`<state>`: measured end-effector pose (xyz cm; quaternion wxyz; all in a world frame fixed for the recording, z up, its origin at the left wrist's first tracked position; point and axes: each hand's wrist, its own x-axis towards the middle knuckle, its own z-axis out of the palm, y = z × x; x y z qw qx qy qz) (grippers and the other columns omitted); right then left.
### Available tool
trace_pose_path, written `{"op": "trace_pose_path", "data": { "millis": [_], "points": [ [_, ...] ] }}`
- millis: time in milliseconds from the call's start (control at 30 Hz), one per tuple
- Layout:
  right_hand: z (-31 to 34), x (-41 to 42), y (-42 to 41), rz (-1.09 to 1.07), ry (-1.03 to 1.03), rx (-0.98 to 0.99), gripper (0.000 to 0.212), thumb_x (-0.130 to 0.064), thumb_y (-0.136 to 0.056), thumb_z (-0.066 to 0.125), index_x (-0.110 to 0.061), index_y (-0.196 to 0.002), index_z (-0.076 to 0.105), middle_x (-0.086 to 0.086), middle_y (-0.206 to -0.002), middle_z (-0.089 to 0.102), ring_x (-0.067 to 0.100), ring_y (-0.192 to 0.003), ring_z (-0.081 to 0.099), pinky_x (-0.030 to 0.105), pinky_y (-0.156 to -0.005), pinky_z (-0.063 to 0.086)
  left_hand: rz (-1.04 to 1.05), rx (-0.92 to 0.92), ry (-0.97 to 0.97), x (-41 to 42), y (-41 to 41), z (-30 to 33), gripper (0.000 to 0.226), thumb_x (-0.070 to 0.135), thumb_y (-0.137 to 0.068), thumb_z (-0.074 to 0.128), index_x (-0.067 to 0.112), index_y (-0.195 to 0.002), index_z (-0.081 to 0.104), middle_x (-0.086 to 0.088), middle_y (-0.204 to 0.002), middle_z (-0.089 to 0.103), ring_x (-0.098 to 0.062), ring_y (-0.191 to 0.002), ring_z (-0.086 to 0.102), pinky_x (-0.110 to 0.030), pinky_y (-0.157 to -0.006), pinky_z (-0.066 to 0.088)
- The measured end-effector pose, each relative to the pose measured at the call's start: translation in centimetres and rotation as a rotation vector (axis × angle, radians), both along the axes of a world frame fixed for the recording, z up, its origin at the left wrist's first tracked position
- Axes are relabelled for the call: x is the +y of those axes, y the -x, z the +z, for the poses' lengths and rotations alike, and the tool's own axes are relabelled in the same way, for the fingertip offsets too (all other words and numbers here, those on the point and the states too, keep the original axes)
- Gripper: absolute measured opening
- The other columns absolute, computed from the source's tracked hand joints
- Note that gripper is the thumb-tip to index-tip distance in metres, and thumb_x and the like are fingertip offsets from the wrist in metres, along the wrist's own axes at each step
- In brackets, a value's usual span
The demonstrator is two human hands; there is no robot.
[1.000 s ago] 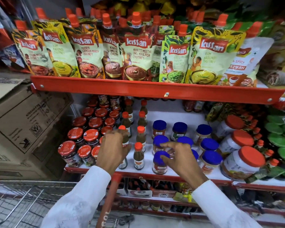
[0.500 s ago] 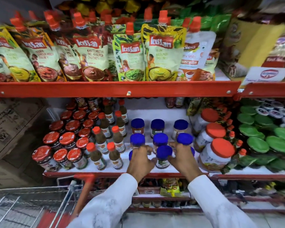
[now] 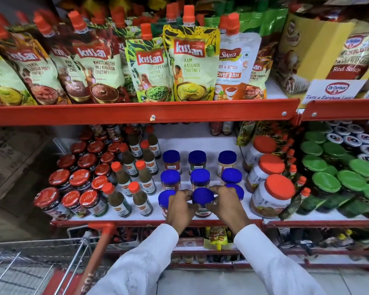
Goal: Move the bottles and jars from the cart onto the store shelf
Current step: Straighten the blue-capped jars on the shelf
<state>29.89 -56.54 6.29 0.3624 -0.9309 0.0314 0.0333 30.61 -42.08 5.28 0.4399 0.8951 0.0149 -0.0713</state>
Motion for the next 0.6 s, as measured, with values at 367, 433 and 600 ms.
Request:
{"op": "trace_pose_path", "data": {
  "millis": [367, 433, 600],
  "points": [
    [0.4, -0.2, 0.9, -0.001, -0.021, -0.014, 0.047, 0.000, -0.075, 0.075, -0.011, -0.120, 0.067, 0.010, -0.104, 0.075, 0.022, -0.083, 0.069, 0.034, -0.079, 0.059, -0.016, 0.008, -0.038, 0.3, 0.3, 0.0, 0.029, 0.006, -0.078, 0.075, 0.012, -0.106, 0.071, -0.004, -0.108, 0.075, -0.018, -0.092, 0.071, -0.025, -0.075, 0.051],
    [0.6, -0.5, 1.2, -0.008, -0.046, -0.006, 0.047, 0.000, -0.076, 0.075, -0.010, -0.121, 0.066, 0.013, -0.106, 0.074, 0.026, -0.086, 0.070, 0.035, -0.078, 0.058, -0.009, 0.006, -0.053, 0.5, 0.3, 0.0, 0.035, 0.009, -0.079, 0.076, 0.011, -0.113, 0.069, -0.005, -0.113, 0.073, -0.016, -0.096, 0.069, -0.024, -0.078, 0.048],
    [1.1, -3.9, 2.5, -0.147, -0.040, -0.041, 0.031, -0.001, -0.076, 0.075, -0.011, -0.106, 0.074, 0.005, -0.104, 0.076, 0.022, -0.086, 0.072, 0.034, -0.085, 0.058, -0.011, -0.092, -0.099, 0.2, 0.5, 1.5, 0.046, 0.005, -0.084, 0.070, 0.012, -0.128, 0.058, -0.004, -0.088, 0.066, -0.015, -0.077, 0.062, -0.038, -0.081, 0.058]
  ]
}}
